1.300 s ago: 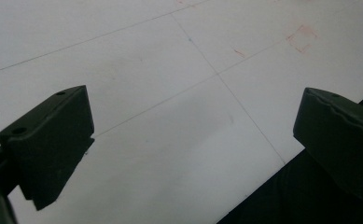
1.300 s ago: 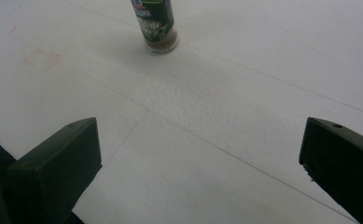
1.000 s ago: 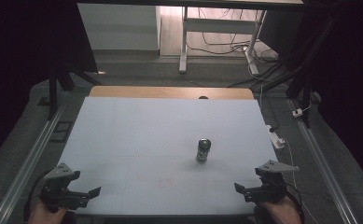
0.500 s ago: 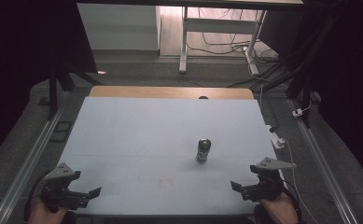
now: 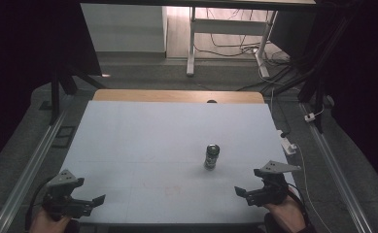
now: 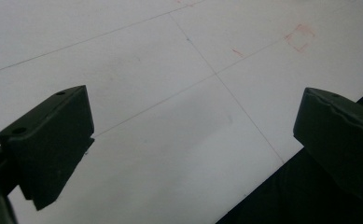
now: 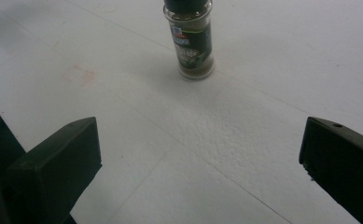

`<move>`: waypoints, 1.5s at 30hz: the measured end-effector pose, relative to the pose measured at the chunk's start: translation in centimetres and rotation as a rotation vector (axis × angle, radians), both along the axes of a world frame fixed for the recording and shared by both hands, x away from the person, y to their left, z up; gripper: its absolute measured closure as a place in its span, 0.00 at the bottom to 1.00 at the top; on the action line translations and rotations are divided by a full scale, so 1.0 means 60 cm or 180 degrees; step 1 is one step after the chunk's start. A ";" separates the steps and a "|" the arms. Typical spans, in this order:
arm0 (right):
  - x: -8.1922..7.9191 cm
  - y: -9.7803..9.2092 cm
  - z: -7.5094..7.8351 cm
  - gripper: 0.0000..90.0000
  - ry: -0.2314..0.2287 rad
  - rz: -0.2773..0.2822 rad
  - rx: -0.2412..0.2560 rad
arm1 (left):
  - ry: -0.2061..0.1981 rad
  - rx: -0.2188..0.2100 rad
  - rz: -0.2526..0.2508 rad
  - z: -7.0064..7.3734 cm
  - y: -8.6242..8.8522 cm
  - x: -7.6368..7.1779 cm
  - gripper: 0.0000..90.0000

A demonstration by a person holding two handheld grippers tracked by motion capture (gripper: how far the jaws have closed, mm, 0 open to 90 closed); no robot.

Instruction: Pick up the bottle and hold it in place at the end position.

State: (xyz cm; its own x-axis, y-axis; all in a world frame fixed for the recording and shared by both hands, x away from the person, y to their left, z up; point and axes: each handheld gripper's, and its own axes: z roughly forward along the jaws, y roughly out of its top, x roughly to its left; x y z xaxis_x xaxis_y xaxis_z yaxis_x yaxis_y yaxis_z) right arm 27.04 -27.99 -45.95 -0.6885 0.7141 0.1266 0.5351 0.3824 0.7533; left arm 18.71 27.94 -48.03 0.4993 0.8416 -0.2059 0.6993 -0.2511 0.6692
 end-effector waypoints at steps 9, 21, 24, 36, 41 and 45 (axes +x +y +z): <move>0.020 0.020 -0.007 0.00 -0.0037 0.0054 -0.0043 | 0.0005 0.0018 -0.0009 0.000 -0.001 0.001 0.00; 0.049 0.046 -0.012 0.00 -0.0027 0.0165 -0.0025 | 0.0014 0.0014 -0.0006 0.000 -0.001 0.001 0.00; 0.059 0.054 -0.015 0.00 -0.0015 0.0157 -0.0068 | 0.0016 0.0018 -0.0006 0.000 -0.001 0.001 0.00; 0.089 0.073 -0.026 0.00 -0.0032 0.0199 -0.0153 | 0.0049 -0.0013 -0.0027 -0.001 0.000 0.003 0.00; 0.106 0.088 -0.034 0.00 -0.0014 0.0248 -0.0198 | 0.0041 -0.0014 -0.0026 -0.001 0.000 0.003 0.00; 0.115 0.095 -0.040 0.00 0.0008 0.0274 -0.0206 | 0.0044 -0.0004 -0.0035 -0.001 -0.001 0.003 0.00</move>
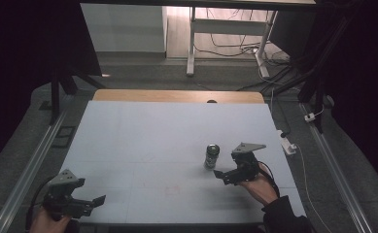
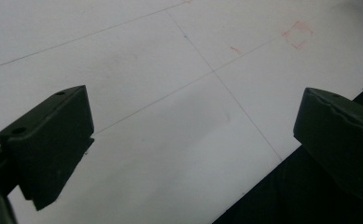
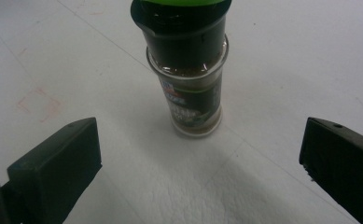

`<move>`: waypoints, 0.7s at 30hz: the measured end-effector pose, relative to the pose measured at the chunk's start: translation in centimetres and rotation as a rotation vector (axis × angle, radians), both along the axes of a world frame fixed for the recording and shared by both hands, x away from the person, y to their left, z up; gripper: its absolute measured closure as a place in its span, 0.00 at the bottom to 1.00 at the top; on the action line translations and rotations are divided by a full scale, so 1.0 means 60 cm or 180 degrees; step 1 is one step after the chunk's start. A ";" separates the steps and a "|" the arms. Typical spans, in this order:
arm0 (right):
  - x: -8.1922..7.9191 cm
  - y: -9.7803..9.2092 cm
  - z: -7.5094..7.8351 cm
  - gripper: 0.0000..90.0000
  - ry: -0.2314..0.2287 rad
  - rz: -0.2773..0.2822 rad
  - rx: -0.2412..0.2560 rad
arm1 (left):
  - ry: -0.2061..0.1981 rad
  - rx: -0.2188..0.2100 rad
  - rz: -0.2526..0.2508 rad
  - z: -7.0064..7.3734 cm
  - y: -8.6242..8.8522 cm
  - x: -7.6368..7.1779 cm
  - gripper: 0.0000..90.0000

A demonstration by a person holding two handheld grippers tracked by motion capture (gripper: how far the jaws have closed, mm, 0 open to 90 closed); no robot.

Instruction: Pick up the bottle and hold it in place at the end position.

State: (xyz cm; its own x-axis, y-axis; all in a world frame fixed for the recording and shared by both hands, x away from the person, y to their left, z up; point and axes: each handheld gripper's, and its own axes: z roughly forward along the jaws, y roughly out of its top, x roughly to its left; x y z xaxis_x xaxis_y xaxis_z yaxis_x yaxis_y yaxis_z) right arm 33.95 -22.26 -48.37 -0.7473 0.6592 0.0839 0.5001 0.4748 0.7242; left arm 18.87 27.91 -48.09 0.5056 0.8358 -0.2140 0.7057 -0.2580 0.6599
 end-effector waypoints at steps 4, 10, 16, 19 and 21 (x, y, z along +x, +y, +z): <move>0.013 0.012 -0.010 0.00 0.0024 0.0040 -0.0037 | 0.0001 0.0004 -0.0002 0.000 -0.001 0.000 0.00; 0.026 0.025 -0.019 0.00 0.0036 0.0080 -0.0094 | 0.0006 0.0001 -0.0007 0.000 0.000 0.000 0.00; 0.036 0.037 -0.026 0.02 0.0050 0.0164 -0.0119 | 0.0009 -0.0002 -0.0013 0.000 0.000 0.000 0.00; 0.039 0.041 -0.028 0.10 0.0004 0.0173 -0.0142 | 0.0010 0.0000 -0.0019 0.000 0.000 0.000 0.00; 0.041 0.041 -0.029 0.20 -0.0001 0.0201 -0.0123 | 0.0010 0.0002 -0.0024 0.000 -0.001 0.000 0.00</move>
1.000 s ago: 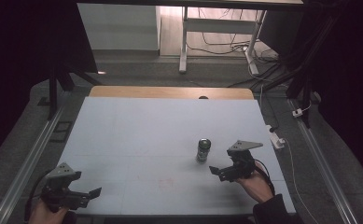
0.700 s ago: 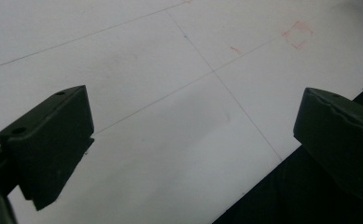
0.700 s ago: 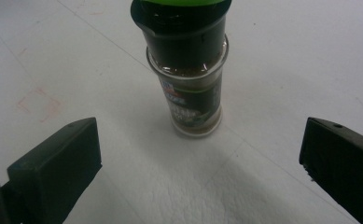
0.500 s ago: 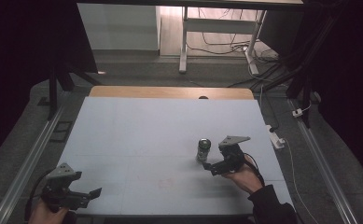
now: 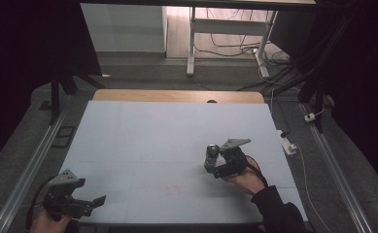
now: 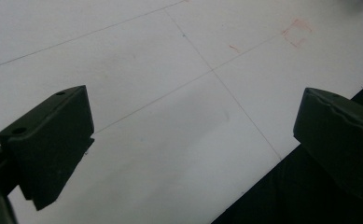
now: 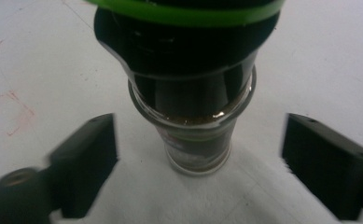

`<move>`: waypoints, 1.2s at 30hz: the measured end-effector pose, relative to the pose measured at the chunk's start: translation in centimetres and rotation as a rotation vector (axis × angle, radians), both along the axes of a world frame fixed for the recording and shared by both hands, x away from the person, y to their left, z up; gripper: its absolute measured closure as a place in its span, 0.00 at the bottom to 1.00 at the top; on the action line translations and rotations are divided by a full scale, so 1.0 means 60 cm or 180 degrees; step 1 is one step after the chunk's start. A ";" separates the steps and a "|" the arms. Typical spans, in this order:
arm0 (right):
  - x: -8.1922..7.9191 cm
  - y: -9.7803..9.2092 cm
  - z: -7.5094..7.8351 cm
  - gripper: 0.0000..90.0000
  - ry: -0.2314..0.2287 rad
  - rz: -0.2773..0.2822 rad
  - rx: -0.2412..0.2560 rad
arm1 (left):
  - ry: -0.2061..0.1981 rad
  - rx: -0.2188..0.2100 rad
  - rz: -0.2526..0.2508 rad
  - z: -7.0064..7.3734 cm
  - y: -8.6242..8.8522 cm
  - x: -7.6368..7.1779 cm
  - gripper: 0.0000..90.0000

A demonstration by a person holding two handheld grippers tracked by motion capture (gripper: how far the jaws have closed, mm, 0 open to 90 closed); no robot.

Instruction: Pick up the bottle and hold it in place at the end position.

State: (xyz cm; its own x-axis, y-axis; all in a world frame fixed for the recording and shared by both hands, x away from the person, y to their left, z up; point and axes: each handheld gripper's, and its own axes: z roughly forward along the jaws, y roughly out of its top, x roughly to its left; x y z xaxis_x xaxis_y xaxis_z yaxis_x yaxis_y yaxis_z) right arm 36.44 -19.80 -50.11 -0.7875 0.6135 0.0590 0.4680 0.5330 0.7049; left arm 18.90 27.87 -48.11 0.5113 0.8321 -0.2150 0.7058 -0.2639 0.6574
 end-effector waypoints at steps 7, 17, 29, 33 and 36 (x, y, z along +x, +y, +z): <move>0.003 0.002 0.002 0.42 -0.0143 0.0147 0.0009 | 0.0003 0.0003 -0.0006 0.000 0.000 0.000 0.00; -0.002 0.003 0.009 0.58 -0.0290 0.0221 -0.0025 | 0.0005 0.0023 -0.0015 0.000 -0.001 0.001 0.00; -0.004 0.007 0.021 0.59 -0.0285 0.0192 -0.0036 | 0.0008 0.0020 -0.0008 0.000 -0.001 0.000 0.00; -0.003 0.011 0.031 0.59 -0.0286 0.0172 0.0010 | 0.0007 0.0027 -0.0011 0.000 -0.002 0.001 0.00; -0.001 0.017 0.037 0.59 -0.0281 0.0173 0.0036 | 0.0006 0.0025 -0.0011 0.000 -0.001 0.001 0.00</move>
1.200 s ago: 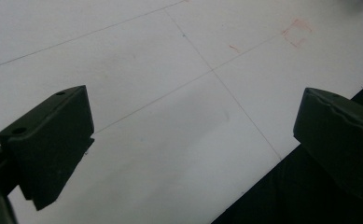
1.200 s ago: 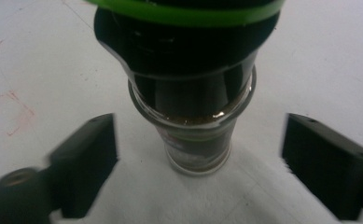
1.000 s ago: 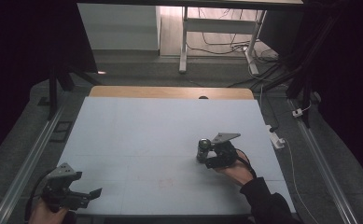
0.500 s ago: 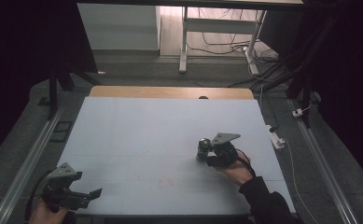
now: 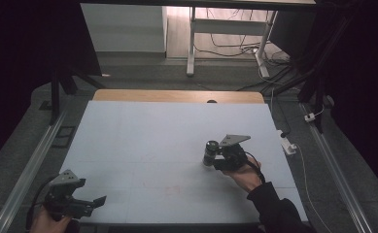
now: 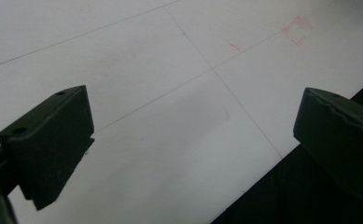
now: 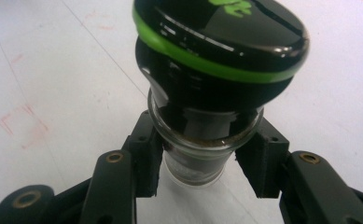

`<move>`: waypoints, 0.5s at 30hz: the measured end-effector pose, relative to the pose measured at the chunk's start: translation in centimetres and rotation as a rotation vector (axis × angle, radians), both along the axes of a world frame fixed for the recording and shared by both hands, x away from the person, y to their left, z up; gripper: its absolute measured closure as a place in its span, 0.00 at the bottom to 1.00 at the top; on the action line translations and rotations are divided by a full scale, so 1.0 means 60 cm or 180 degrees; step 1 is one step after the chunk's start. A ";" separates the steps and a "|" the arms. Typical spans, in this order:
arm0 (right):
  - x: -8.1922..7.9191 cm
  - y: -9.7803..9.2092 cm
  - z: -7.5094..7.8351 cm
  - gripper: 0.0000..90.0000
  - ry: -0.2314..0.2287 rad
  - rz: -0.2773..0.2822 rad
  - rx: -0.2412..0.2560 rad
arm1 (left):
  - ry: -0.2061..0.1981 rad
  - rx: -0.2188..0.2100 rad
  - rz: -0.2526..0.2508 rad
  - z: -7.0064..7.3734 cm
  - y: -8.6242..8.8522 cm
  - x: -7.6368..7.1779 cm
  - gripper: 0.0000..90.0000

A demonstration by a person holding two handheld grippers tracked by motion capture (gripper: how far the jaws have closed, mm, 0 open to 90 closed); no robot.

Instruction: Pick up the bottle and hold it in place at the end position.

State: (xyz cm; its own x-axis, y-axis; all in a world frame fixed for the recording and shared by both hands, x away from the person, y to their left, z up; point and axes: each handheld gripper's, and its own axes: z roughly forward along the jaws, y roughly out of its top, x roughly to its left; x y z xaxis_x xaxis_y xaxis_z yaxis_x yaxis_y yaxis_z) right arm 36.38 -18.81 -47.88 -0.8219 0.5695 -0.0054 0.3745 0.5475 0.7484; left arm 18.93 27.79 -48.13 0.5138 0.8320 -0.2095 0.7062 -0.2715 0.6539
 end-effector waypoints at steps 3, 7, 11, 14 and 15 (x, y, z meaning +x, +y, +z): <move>0.003 0.007 0.004 0.59 -0.0010 -0.0011 0.0006 | 0.0002 -0.0008 0.0008 0.000 0.000 0.000 0.00; 0.009 0.017 0.009 0.59 0.0008 -0.0024 0.0024 | 0.0004 -0.0019 0.0017 0.000 0.001 0.000 0.00; 0.014 0.029 0.014 0.59 0.0004 -0.0008 0.0049 | 0.0000 -0.0015 0.0018 0.000 0.001 0.000 0.00; 0.018 0.040 0.017 0.59 -0.0019 0.0028 0.0036 | 0.0000 -0.0020 0.0023 0.000 0.002 0.000 0.00; 0.019 0.044 0.018 0.59 -0.0024 0.0041 0.0035 | -0.0001 -0.0024 0.0027 0.000 0.002 0.000 0.00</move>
